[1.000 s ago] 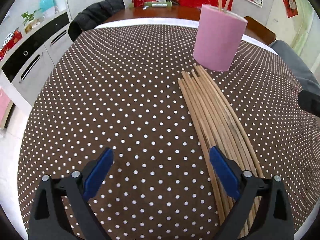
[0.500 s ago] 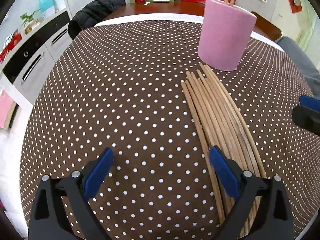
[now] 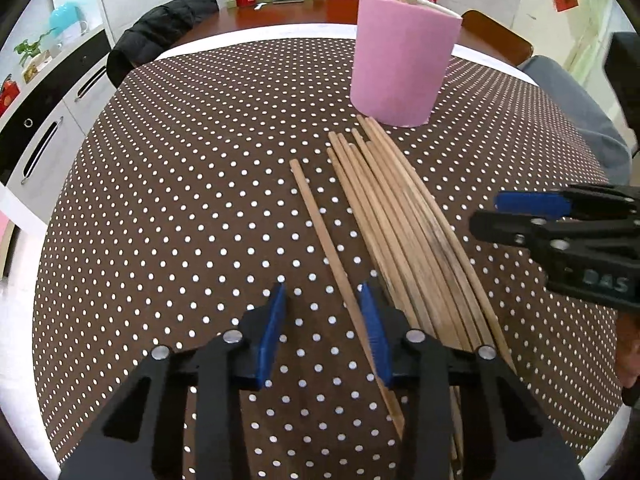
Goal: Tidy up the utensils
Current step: 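Close the left gripper on a chopstick while the right gripper grasps another, then lift both chopsticks upright and carry them above the pink cup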
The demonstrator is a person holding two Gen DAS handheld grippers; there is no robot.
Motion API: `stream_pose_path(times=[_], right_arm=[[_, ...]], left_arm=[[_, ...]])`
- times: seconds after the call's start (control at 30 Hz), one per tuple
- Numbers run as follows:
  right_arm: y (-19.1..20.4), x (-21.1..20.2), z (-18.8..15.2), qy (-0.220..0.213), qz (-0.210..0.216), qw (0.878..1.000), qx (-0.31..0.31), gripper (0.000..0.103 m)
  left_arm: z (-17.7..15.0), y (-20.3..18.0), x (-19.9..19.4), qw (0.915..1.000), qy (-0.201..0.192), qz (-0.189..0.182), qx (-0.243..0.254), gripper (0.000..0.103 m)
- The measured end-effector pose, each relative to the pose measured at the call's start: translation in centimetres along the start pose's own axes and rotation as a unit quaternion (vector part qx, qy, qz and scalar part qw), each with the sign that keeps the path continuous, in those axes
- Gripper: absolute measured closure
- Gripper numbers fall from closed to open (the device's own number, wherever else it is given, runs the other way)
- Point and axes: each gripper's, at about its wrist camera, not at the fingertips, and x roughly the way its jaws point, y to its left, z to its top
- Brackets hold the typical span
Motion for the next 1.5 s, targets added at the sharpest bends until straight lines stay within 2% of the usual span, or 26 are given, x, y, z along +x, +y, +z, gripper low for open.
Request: stream_pose_path(times=[0.17, 0.5, 0.57, 0.63, 0.7, 0.83, 1.07, 1.23, 1.27, 1.37, 1.5], right_arm=[[1.1, 0.5, 0.6, 0.008, 0.013, 1.0, -0.01, 0.07], [3.2, 2.5, 2.5, 0.034, -0.016, 0.998, -0.045, 0.08], [3.9, 2.9, 3.1, 0.037, -0.026, 0.998, -0.054, 0.084], [4.2, 3.3, 3.8, 0.037, -0.034, 0.997, -0.054, 0.094], [3.7, 3.4, 4.2, 0.045, -0.024, 0.998, -0.048, 0.096], [2.7, 2.9, 3.9, 0.046, -0.014, 0.998, -0.038, 0.096], [2.5, 3.1, 4.9, 0.037, -0.013, 0.999, -0.034, 0.097], [1.3, 2.1, 3.3, 0.012, 0.023, 1.0, -0.009, 0.098], [1.2, 1.6, 3.0, 0.001, 0.028, 1.0, -0.005, 0.098], [1.0, 0.1, 2.3, -0.031, 0.051, 0.998, 0.002, 0.098], [0.6, -2.2, 2.1, -0.076, 0.069, 0.995, 0.006, 0.098]], left_arm=[[0.0, 0.3, -0.2, 0.9999, -0.004, -0.008, -0.011, 0.064], [-1.6, 1.2, -0.4, 0.9997, -0.011, -0.02, -0.004, 0.067], [-1.6, 0.9, -0.4, 0.9997, -0.014, -0.021, 0.003, 0.072], [-1.2, 0.3, -0.2, 0.9996, -0.02, -0.016, 0.014, 0.089], [-1.0, 0.3, -0.2, 0.9991, -0.016, -0.035, 0.018, 0.095], [-1.7, 0.6, -0.5, 0.9985, -0.014, -0.047, 0.026, 0.095], [-1.2, 0.5, -0.3, 0.999, -0.015, -0.036, 0.022, 0.095], [-1.8, 1.7, -0.9, 0.998, -0.028, -0.058, 0.002, 0.097], [-1.9, 2.1, -1.5, 0.9968, -0.041, -0.068, -0.004, 0.097], [-2.0, 2.8, -3.6, 0.9943, -0.081, -0.068, -0.013, 0.097], [-1.5, 3.3, -5.3, 0.9912, -0.113, -0.067, -0.018, 0.097]])
